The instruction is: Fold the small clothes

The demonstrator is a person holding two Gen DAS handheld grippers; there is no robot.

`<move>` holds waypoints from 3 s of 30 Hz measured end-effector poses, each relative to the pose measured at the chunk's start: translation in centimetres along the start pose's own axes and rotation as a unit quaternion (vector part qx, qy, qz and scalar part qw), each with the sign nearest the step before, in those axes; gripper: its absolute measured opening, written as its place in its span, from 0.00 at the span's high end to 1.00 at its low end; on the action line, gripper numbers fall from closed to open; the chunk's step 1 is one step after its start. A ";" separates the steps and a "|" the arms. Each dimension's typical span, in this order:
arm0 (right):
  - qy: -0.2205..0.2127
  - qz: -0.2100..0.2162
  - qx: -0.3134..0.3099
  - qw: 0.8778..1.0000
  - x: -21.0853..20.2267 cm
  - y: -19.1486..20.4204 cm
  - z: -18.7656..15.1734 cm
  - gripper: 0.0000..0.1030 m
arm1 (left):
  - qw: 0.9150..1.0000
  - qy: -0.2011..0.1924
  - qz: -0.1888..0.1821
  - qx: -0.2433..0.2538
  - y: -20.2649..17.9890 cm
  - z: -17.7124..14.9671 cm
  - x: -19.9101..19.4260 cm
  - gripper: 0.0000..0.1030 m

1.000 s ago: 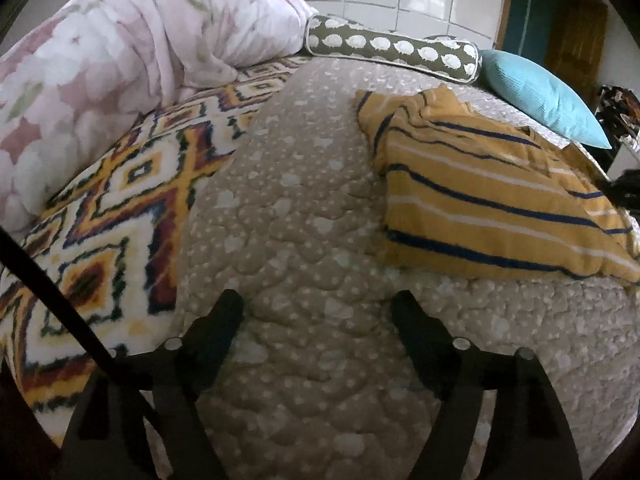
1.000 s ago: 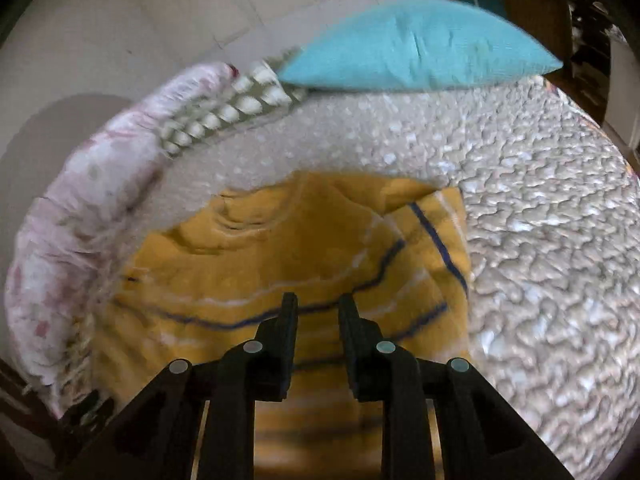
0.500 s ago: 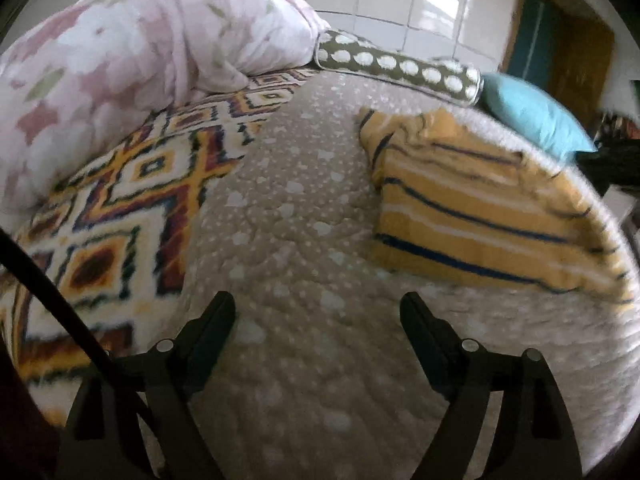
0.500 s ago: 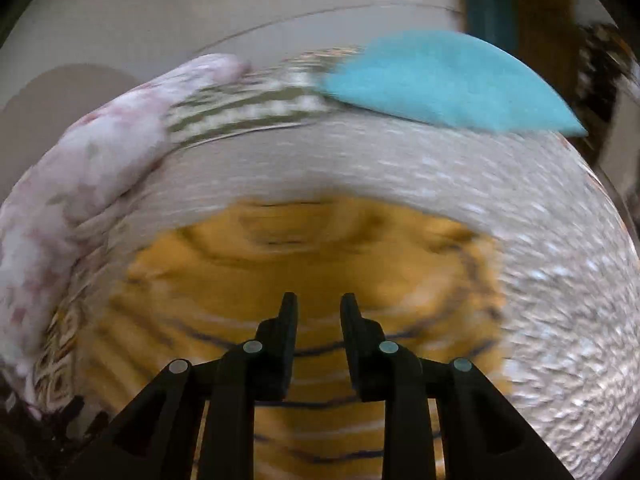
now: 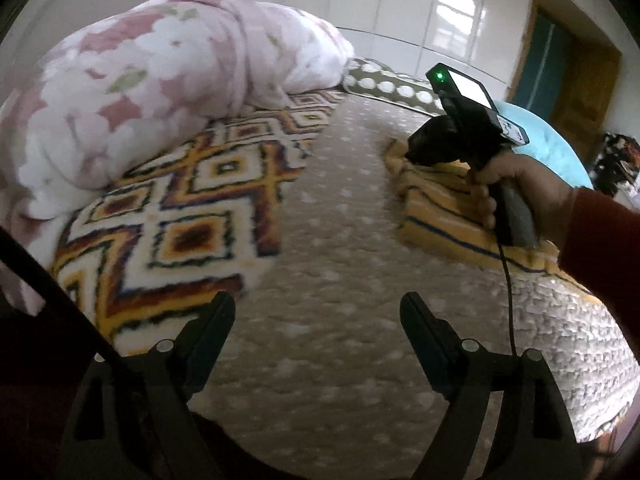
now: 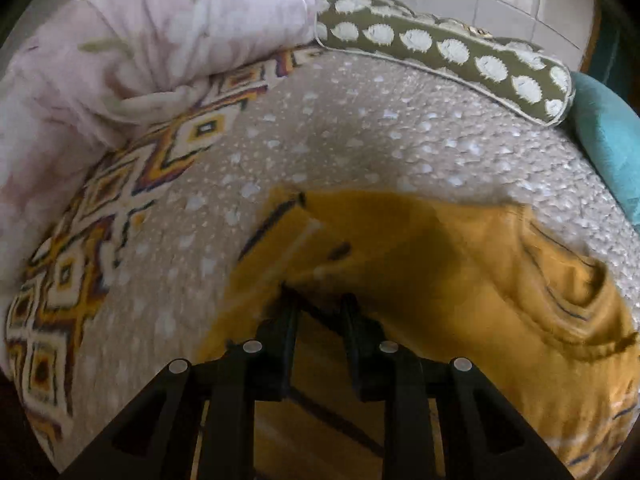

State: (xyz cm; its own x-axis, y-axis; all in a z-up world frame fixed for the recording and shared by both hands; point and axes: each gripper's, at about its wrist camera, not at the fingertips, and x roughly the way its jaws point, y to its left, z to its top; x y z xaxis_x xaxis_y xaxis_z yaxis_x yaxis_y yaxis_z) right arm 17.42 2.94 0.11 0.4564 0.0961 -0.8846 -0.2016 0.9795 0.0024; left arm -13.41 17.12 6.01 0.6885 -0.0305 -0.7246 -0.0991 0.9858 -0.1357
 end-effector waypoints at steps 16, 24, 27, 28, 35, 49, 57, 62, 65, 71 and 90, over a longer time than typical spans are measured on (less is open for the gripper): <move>-0.053 0.076 -0.077 0.993 -11.1 1.3 -8.3 0.59 | 0.999 0.030 0.027 -0.028 1.0 -0.5 0.8 0.19; -0.051 0.034 -0.177 0.982 -11.0 4.8 -14.9 0.46 | 0.998 0.034 0.045 -0.039 1.2 -0.7 -0.1 0.19; -0.058 0.007 -0.208 0.976 -10.1 6.2 -16.1 0.45 | 0.998 0.031 0.046 -0.038 1.1 -0.8 -0.7 0.19; -0.061 -0.004 -0.218 0.974 -9.8 6.7 -16.4 0.44 | 0.998 0.029 0.047 -0.036 1.1 -0.8 -0.9 0.19; -0.080 -0.081 -0.257 0.960 -8.1 8.7 -17.6 0.44 | 0.998 0.028 0.047 -0.035 1.1 -0.9 -1.2 0.19; -0.113 -0.127 -0.255 0.952 -7.5 9.2 -18.6 0.38 | 0.997 0.043 0.045 -0.049 2.0 -1.2 -0.2 0.19; -0.104 -0.036 -0.193 0.975 -10.6 7.0 -17.9 0.37 | 0.996 0.048 0.046 -0.058 3.1 -1.3 0.2 0.19; -0.137 -0.021 -0.117 0.983 -13.1 2.6 -16.0 0.46 | 0.996 0.044 0.031 -0.065 3.0 -0.9 0.4 0.19; -0.121 -0.014 -0.038 0.992 -12.3 -1.7 -14.8 0.67 | 0.997 0.041 0.017 -0.057 2.0 0.0 0.6 0.19; -0.093 0.003 0.090 0.992 -10.5 -11.5 -16.2 0.67 | 0.997 0.033 -0.055 -0.030 -2.6 3.6 1.5 0.19; -0.138 -0.024 0.288 0.947 -18.8 -31.5 -28.7 0.44 | 0.994 0.107 -0.008 0.022 -11.7 10.9 18.5 0.13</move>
State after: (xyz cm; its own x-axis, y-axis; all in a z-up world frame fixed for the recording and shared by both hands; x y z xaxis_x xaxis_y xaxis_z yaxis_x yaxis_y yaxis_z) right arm -9.70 -34.80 3.29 0.6782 0.0147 -0.7347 0.2950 0.9102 0.2906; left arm 8.26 6.85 1.55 0.5215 -0.0759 -0.8499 -0.0543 0.9911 -0.1218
